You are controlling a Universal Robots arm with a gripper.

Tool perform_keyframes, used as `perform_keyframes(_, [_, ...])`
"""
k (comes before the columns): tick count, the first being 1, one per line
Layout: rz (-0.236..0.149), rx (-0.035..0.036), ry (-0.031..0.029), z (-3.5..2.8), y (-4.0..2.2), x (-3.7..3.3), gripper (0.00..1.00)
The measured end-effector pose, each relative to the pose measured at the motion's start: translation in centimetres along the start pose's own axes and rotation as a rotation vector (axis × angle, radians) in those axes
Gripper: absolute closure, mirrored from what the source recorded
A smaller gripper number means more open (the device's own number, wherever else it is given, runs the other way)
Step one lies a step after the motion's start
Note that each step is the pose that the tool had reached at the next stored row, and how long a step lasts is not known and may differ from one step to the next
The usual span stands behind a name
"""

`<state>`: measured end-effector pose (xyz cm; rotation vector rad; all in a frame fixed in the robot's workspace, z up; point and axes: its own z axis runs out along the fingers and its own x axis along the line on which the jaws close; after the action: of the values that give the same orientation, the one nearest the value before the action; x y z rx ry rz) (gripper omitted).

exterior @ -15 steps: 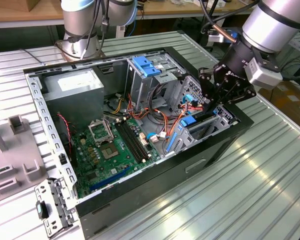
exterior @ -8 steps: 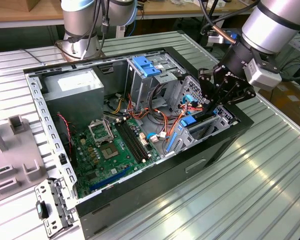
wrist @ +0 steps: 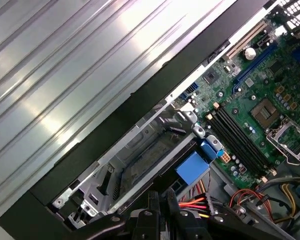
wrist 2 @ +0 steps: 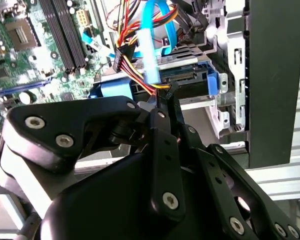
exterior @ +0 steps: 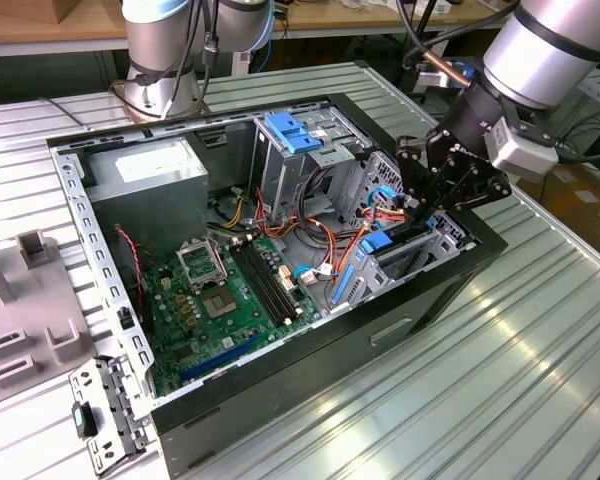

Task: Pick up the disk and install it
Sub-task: 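Insert the first disk wire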

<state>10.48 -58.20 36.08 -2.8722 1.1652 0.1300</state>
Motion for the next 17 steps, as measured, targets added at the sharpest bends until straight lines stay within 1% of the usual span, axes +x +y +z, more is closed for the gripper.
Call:
perform_keyframes(2, [0.030,0.0028,0.0001,0.03,0.01,0.00,0.82])
perform_keyframes(3, [0.056,0.0052,0.0003,0.06,0.00,0.00,0.82])
perform_keyframes(5, [0.081,0.0075,0.0004,0.09,0.00,0.01,0.82])
perform_keyframes(10, [0.163,0.0149,0.0009,0.20,0.00,0.03,0.82])
perform_keyframes(12, [0.185,0.0170,0.0010,0.23,0.00,0.03,0.82])
perform_keyframes(15, [0.248,0.0228,0.0014,0.31,0.00,0.04,0.82])
perform_keyframes(17, [0.270,0.0248,0.0015,0.34,0.00,0.04,0.82])
